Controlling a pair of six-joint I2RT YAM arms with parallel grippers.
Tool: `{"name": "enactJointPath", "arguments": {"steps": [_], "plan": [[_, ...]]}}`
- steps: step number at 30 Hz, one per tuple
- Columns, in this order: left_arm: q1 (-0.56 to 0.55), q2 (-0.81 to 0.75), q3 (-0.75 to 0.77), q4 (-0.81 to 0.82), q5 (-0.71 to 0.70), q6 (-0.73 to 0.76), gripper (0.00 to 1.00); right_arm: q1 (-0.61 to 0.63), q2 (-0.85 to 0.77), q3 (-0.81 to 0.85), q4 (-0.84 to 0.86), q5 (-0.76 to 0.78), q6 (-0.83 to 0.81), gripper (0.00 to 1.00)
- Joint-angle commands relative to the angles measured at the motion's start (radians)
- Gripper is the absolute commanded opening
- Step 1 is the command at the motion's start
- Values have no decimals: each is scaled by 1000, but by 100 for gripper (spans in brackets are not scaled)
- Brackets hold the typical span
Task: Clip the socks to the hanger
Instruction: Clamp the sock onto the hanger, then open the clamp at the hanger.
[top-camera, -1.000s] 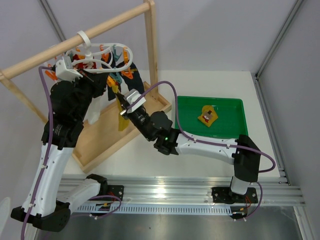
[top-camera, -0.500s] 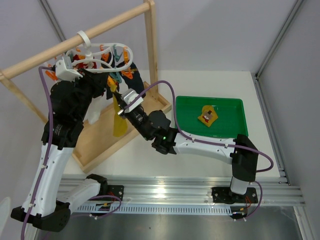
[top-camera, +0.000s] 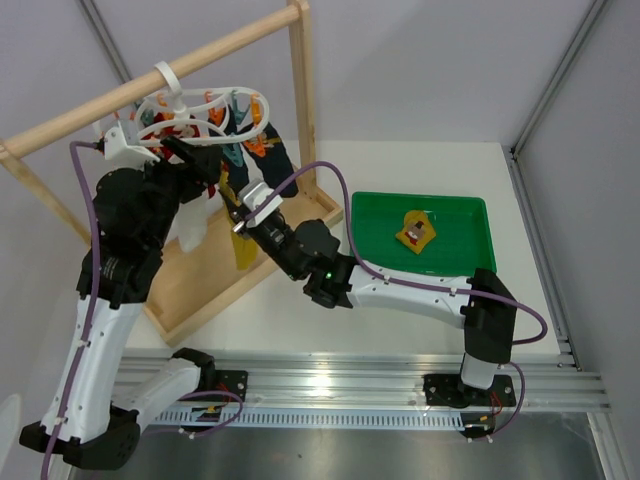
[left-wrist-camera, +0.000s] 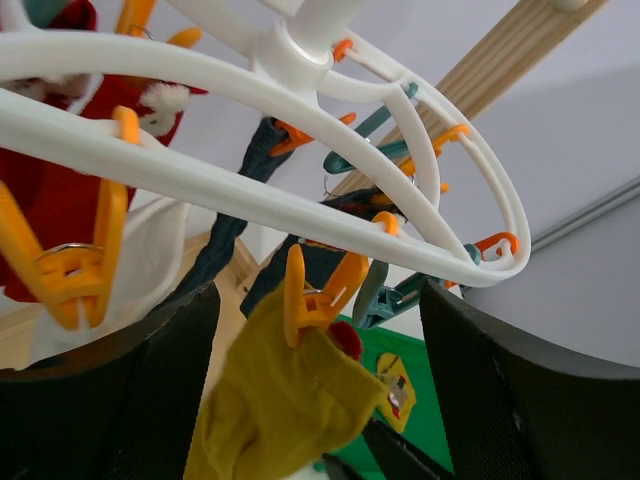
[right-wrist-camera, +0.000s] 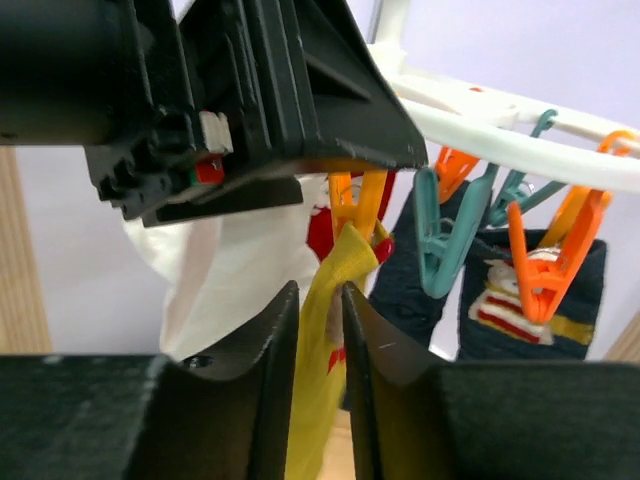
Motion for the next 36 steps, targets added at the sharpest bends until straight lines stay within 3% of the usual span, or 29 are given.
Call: {"name": "enactJointPath", "arguments": {"steps": [1, 2, 8, 11, 14, 19, 24, 31, 36], "plan": [[-4, -47, 10, 8, -47, 24, 83, 9, -6, 38, -31, -46, 22, 34], [-4, -52, 12, 3, -53, 35, 84, 9, -25, 34, -65, -53, 29, 44], [-4, -88, -10, -10, -97, 73, 85, 3, -108, 17, -273, -97, 104, 65], [-3, -110, -11, -20, -101, 93, 85, -26, -157, -6, -346, -117, 137, 68], [-3, -130, -11, -29, -84, 122, 86, -100, -212, -26, -405, -236, 218, 72], [-3, -173, -51, -21, -70, 170, 86, -291, -231, 18, -507, -505, 336, 74], [-3, -222, -120, 25, -78, 213, 88, -377, -177, 95, -527, -678, 390, 70], [-3, -260, -175, 56, -82, 227, 89, -393, -112, 147, -493, -792, 418, 51], [-3, -266, -188, 65, -73, 228, 89, -387, -80, 155, -450, -791, 419, 51]]}}
